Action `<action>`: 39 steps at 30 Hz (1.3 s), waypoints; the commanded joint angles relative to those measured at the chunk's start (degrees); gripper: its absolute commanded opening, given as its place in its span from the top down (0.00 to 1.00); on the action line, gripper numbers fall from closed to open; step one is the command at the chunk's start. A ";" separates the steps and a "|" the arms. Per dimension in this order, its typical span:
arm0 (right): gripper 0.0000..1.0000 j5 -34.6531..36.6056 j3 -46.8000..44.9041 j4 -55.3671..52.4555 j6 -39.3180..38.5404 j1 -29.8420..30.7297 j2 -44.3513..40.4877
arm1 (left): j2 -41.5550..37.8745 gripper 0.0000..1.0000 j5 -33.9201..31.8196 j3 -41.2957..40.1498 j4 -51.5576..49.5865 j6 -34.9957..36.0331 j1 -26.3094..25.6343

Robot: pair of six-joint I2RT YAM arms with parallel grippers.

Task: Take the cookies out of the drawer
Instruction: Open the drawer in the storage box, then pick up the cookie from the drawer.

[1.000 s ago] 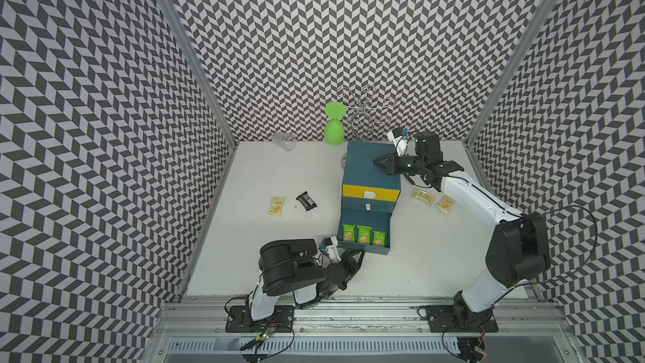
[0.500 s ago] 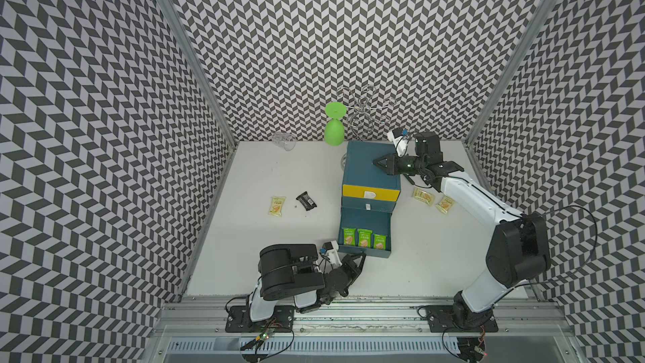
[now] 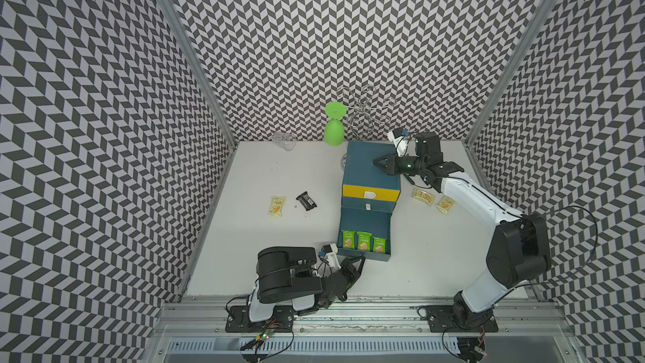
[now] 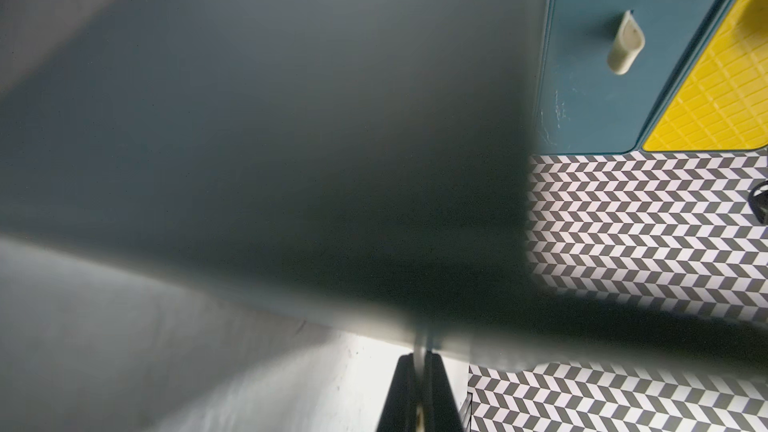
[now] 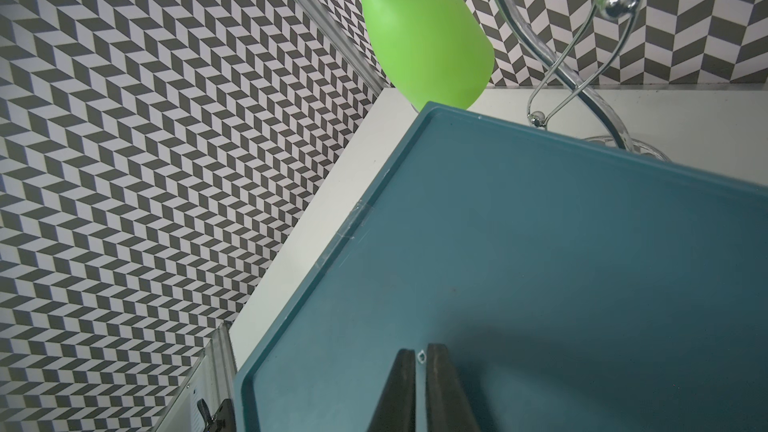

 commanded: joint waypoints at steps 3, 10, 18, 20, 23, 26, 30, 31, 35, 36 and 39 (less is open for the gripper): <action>0.88 3.50 -4.01 -9.76 -0.85 -0.45 2.78 | 0.72 0.98 -1.65 -2.82 -4.19 -1.62 -0.19; 0.87 3.25 -3.65 -9.99 -0.86 -0.48 3.05 | -1.24 0.64 -0.20 -2.44 -5.85 0.64 0.69; 0.76 2.75 -2.96 -10.02 -0.65 -0.49 2.42 | -14.57 0.34 0.36 -1.06 -27.75 0.07 -1.08; 0.72 2.63 -2.39 -9.99 -0.53 -0.49 2.20 | -19.77 0.33 -0.68 -0.39 -34.70 1.01 -2.20; 0.66 2.47 -1.13 -10.41 -0.56 -0.54 2.00 | -27.68 0.31 -2.32 2.17 -47.62 1.99 -4.40; 0.61 2.47 0.28 -10.87 -0.57 -0.49 1.73 | -35.33 0.31 -4.54 4.19 -58.22 2.74 -7.04; 0.53 2.09 2.04 -10.45 -0.08 -0.51 0.79 | -44.90 0.31 -7.34 9.99 -77.09 6.44 -10.20; 0.52 1.92 2.55 -10.45 -0.09 -0.49 0.71 | -47.01 0.31 -7.52 11.23 -80.03 8.35 -10.28; 0.49 1.49 5.14 -10.45 0.11 -0.49 1.17 | -54.22 0.31 -8.40 18.51 -91.82 19.71 -9.68; 0.48 1.52 5.88 -10.62 0.22 -0.49 1.38 | -55.24 0.31 -7.89 20.52 -93.67 23.32 -8.93; 0.46 1.72 7.60 -10.80 0.09 -0.51 1.69 | -56.78 0.31 -1.55 24.77 -95.11 34.07 -4.22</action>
